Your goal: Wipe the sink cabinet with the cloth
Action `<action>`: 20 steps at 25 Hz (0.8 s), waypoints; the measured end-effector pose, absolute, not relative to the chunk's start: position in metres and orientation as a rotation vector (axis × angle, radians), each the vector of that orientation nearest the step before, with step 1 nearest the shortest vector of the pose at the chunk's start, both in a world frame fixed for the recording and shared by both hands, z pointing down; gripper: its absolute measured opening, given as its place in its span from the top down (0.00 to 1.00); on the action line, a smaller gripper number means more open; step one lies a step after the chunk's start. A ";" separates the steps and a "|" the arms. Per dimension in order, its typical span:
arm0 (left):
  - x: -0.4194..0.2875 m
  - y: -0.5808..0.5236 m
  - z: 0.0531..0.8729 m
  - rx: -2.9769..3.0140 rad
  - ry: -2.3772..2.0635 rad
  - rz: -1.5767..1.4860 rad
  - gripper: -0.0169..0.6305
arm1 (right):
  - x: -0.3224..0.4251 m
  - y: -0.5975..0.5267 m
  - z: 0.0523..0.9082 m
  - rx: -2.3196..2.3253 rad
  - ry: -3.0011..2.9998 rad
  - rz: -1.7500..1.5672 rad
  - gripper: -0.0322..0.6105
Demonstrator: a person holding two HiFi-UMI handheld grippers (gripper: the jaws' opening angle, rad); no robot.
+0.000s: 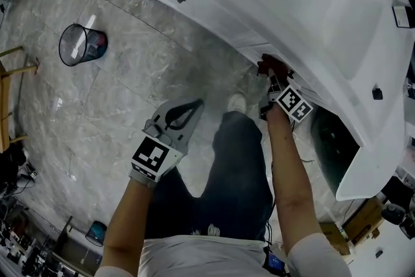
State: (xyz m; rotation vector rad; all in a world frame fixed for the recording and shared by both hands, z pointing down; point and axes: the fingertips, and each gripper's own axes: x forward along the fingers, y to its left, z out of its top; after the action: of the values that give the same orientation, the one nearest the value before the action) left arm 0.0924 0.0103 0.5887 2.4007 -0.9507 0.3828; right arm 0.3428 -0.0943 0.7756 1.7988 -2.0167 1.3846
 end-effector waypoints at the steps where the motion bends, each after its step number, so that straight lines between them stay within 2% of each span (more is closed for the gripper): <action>1: 0.094 0.011 0.589 2.401 -0.950 0.385 0.96 | 0.344 -0.093 0.776 1.789 -2.017 1.378 0.82; 11: 0.113 0.018 0.589 2.401 -0.937 0.384 0.96 | 0.373 -0.074 0.782 1.733 -1.975 1.271 0.82; 20: 0.126 0.024 0.582 2.406 -0.897 0.370 0.96 | 0.432 -0.045 0.766 1.862 -1.869 1.285 0.82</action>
State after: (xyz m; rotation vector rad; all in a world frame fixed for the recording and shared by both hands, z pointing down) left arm 0.1255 0.0243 0.5823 2.4062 -0.8972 0.3703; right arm 0.4316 -0.0450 0.7664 1.8617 -1.8688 1.2850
